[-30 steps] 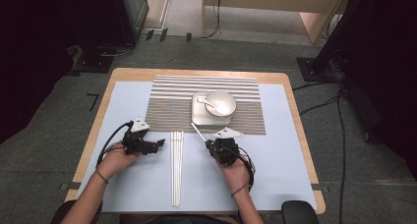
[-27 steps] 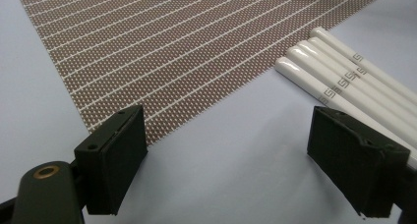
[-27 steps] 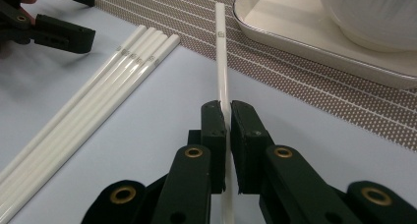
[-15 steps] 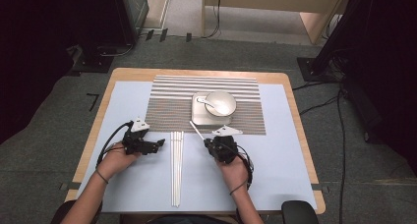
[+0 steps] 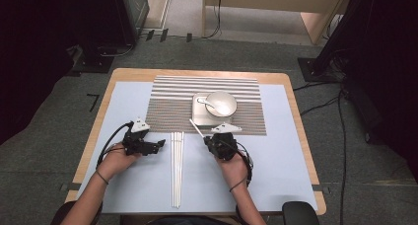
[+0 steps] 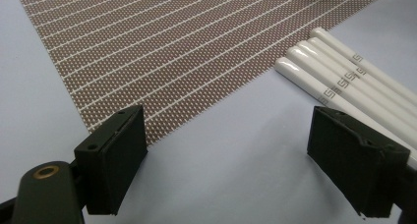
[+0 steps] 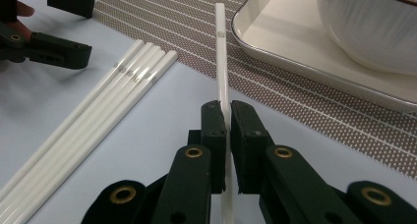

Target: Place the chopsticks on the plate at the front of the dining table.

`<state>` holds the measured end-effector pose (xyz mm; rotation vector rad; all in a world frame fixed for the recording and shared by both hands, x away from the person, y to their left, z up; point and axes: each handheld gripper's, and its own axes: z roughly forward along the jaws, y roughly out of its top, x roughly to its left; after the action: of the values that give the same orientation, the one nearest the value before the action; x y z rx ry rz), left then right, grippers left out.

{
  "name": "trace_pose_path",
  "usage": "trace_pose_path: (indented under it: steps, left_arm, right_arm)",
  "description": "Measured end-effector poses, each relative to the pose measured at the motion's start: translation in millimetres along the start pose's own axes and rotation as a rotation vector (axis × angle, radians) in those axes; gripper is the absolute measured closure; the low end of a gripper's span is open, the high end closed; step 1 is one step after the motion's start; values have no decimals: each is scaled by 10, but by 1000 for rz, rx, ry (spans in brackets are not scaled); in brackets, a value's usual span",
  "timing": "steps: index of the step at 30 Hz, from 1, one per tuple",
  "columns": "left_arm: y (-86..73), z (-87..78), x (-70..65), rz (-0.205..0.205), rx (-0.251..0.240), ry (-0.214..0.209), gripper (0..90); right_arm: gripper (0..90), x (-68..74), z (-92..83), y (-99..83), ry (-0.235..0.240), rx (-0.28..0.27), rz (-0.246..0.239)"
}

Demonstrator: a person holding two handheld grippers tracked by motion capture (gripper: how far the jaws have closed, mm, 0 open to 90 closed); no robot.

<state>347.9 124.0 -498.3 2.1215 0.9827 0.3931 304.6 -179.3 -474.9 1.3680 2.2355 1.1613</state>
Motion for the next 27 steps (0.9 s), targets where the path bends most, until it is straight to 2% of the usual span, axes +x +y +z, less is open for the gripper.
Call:
trace_pose_path:
  steps: [27]
  left_arm:
    - [0, 0, 0, -1, 0, 0, 146]
  right_arm:
    - [856, -64, 87, 187, 3, 5, 6]
